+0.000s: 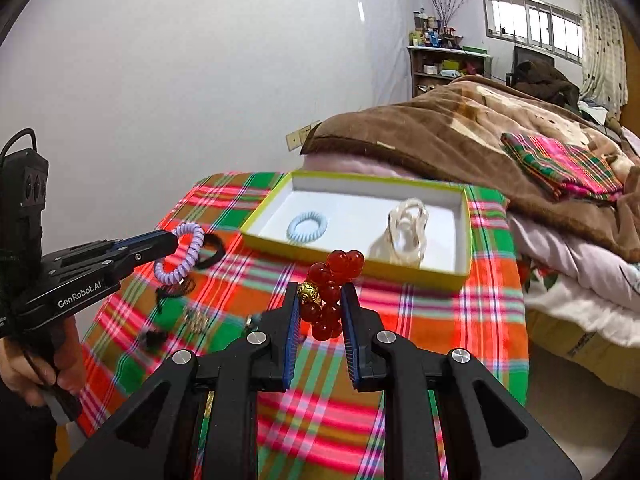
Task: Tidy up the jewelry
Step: 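Carry both items into the white box and open both tools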
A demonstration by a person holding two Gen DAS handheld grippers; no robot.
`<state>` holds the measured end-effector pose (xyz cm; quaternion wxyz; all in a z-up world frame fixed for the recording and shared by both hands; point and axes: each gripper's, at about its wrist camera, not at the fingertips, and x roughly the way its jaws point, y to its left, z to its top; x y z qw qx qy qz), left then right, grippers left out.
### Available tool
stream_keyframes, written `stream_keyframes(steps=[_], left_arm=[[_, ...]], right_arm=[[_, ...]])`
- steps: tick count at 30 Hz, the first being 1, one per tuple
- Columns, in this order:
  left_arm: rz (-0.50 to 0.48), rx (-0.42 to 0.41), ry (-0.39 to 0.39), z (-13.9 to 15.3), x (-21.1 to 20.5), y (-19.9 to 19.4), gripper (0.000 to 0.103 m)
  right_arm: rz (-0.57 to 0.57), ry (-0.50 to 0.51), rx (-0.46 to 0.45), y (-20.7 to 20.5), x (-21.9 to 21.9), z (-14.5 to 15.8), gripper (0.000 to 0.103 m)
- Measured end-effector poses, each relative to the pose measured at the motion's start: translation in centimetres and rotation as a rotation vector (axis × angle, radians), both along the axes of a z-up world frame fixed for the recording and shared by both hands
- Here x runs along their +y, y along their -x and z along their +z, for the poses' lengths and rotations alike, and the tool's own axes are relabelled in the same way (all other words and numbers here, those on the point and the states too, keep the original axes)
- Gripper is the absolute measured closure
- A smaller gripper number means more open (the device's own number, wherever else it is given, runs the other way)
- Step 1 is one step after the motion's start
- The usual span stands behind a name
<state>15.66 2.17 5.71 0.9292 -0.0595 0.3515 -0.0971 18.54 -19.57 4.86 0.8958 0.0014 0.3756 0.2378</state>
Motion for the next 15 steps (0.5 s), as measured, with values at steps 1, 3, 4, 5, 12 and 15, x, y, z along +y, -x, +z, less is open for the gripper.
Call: stream_keyframes(steps=[1,3,4,5,12,15], left_arm=[[-0.004,-0.002,0.003,0.0,0.1,-0.6,0.094],[-0.008,-0.001,0.005,0.0,0.2,-2.1,0.094],[-0.012,0.000,0.009,0.0,0.3,-3.0,0.094],[-0.013,0.000,0.010,-0.1,0.3,-3.9,0.094],[-0.021,0.016,0.010,-1.3,0.7,-9.3,0.094],[-0.025,0.032,0.002,-2.4,0.7,-11.3,0.094]], right_arm=[[0.001,-0.001,0.004,-0.8,0.1,-0.1,0.083],[0.001,-0.001,0.015,-2.2,0.5,-0.4,0.083],[0.004,0.001,0.017,-2.9,0.7,-0.6,0.083],[0.005,0.005,0.018,-3.5,0.9,-0.8,0.083],[0.013,0.043,0.056,-8.5,2.7,-3.1,0.083],[0.016,0.050,0.078,-10.3,3.3,-4.2,0.083]])
